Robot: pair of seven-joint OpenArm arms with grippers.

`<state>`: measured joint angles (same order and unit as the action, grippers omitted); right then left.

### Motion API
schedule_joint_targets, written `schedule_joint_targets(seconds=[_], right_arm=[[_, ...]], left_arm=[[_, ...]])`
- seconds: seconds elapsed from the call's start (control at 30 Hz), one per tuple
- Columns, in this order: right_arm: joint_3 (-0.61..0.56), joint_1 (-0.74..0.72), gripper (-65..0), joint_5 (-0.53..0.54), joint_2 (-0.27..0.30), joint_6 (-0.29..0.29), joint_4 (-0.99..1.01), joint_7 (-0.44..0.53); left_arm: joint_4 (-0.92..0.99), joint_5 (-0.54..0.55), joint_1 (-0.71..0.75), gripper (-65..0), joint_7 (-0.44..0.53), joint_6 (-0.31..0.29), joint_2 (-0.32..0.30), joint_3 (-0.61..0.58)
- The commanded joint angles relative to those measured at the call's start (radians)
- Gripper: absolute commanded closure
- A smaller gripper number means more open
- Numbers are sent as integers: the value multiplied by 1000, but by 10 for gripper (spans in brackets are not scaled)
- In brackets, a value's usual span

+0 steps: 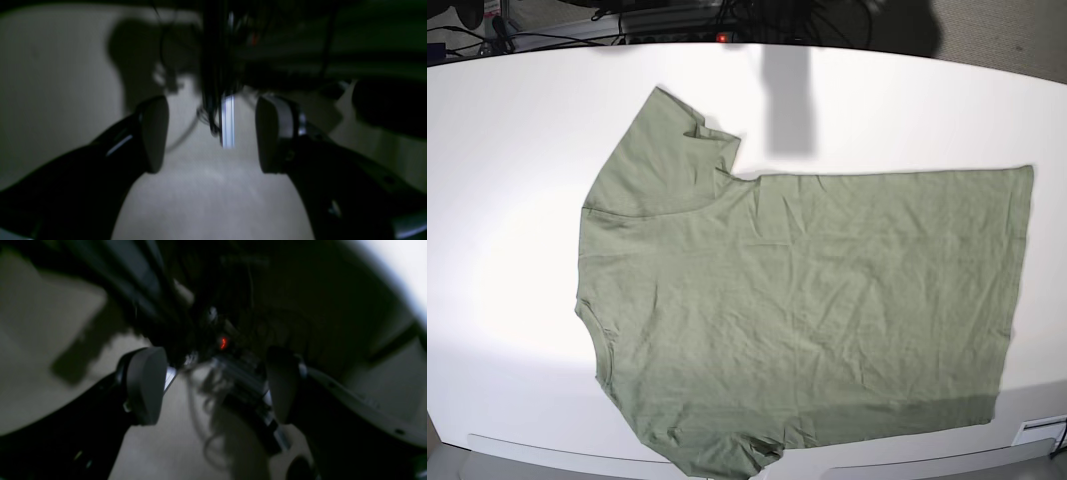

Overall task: Fold the T-shirt properly
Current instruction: 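Move both grippers out from rest toward the green T-shirt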

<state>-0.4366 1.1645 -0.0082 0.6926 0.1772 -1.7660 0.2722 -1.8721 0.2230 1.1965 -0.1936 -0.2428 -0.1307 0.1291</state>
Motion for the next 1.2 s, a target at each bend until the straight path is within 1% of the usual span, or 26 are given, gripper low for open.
schedule_joint_targets(seconds=[0.0, 0.07, 0.1, 0.2, 0.27, 0.33, 0.4, 0.47, 0.53, 0.6, 0.7, 0.8, 0.87, 0.97, 1.07, 1.1, 1.13, 1.17], right_arm=[[-2, 25, -467, 4, 11, 35, -38, 15], [-2, 30, -467, 4, 21, 79, -97, 16], [-2, 30, -467, 4, 23, 104, -122, 15], [-2, 28, -467, 0, 23, 181, -193, 19], [-2, 22, -467, -58, 22, 209, -236, 19], [-2, 3, -467, -132, 22, 221, -269, 19], [-2, -27, -467, -178, 22, 256, -293, 19], [-2, -69, -467, -204, 19, 319, -302, 19], [-2, -123, -467, -226, 16, 396, -301, 19], [-2, -182, -467, -256, 12, 441, -301, 16], [-2, -253, -467, -262, -31, 495, -301, -12], [-2, -295, -467, -276, -74, 518, -294, -66], [-2, -317, -467, -338, -87, 519, -278, -72], [-1, -350, -467, -475, -78, 519, -237, -79], [-1, -394, -467, -600, -73, 518, -154, -80], [-2, -412, -467, -641, -63, 516, -121, -84], [-2, -427, -467, -681, -48, 512, -89, -106], [-3, -441, -467, -726, -32, 499, -60, -150]], left_arm=[[-43, 3, 21, -403, 15, 10, 0, 1], [-108, -11, 23, -403, 14, 37, 0, 1], [-138, -39, 23, -403, 14, 45, 0, 1], [-220, -117, 19, -403, 15, 45, 0, 1], [-260, -142, 7, -403, 16, 45, 0, 1], [-286, -166, -14, -403, 48, 45, 0, 1], [-298, -183, -46, -403, 84, 46, 0, 1], [-302, -182, -83, -403, 90, 45, 0, 1], [-302, -184, -119, -403, 90, 45, 0, 1], [-301, -220, -154, -403, 89, 45, 0, 1], [-301, -298, -208, -403, 90, 46, 0, 1], [-301, -313, -243, -403, 90, 45, 0, 1], [-301, -313, -257, -403, 90, 45, 0, 1], [-301, -328, -268, -403, 94, 45, 0, 1], [-301, -434, -281, -403, 110, 45, -1, 1], [-302, -472, -287, -403, 117, 45, -1, 1], [-302, -505, -292, -403, 121, 45, -1, 1], [-302, -531, -298, -403, 120, 45, -1, 1]])
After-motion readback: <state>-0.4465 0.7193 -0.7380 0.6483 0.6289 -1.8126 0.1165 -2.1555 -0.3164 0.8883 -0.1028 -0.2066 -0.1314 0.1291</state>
